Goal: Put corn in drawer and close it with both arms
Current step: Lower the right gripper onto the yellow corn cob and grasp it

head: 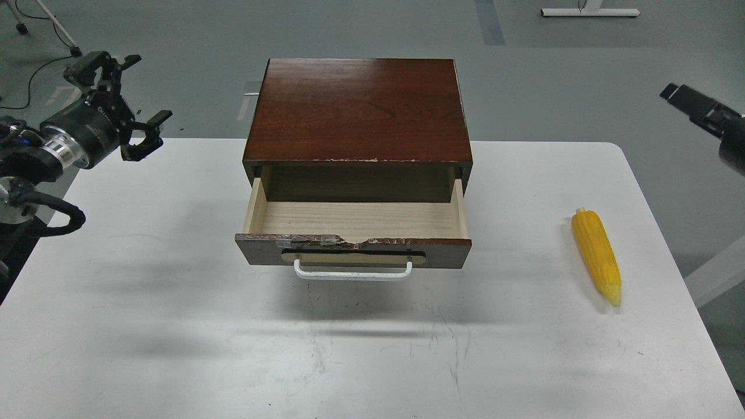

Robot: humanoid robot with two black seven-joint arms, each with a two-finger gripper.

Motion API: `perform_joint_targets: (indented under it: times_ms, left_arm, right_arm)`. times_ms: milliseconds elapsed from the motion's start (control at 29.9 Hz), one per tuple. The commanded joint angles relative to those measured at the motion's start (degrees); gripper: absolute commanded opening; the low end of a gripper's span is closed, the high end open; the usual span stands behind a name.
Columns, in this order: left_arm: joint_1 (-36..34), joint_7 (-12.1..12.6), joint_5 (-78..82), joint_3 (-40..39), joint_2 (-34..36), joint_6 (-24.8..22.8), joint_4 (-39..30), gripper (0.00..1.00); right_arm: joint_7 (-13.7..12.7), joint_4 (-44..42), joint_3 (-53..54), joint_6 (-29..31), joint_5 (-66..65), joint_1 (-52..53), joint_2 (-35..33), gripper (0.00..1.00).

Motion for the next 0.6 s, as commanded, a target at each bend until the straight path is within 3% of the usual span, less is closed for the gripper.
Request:
perform_joint_targets:
  times_ms: [0, 267, 568]
  left_arm:
    - [-0.08, -0.06, -0.09, 0.00, -0.31, 0.15, -0.01, 0.98]
    - [0.62, -0.15, 0.00, 0.00, -2.24, 0.32, 0.08, 0.98]
    - [0.62, -0.15, 0.00, 0.00, -1.28, 0.15, 0.08, 0.98]
  right_arm:
    - [-0.22, 0.46, -4.36, -0.65, -1.14, -0.53, 0.08, 1.00]
    - [-0.22, 0.38, -9.38, -0.91, -1.15, -2.54, 0.96, 1.00]
    - [-0.30, -0.41, -10.35, -3.55, -1.23, -7.91, 9.22, 1.00]
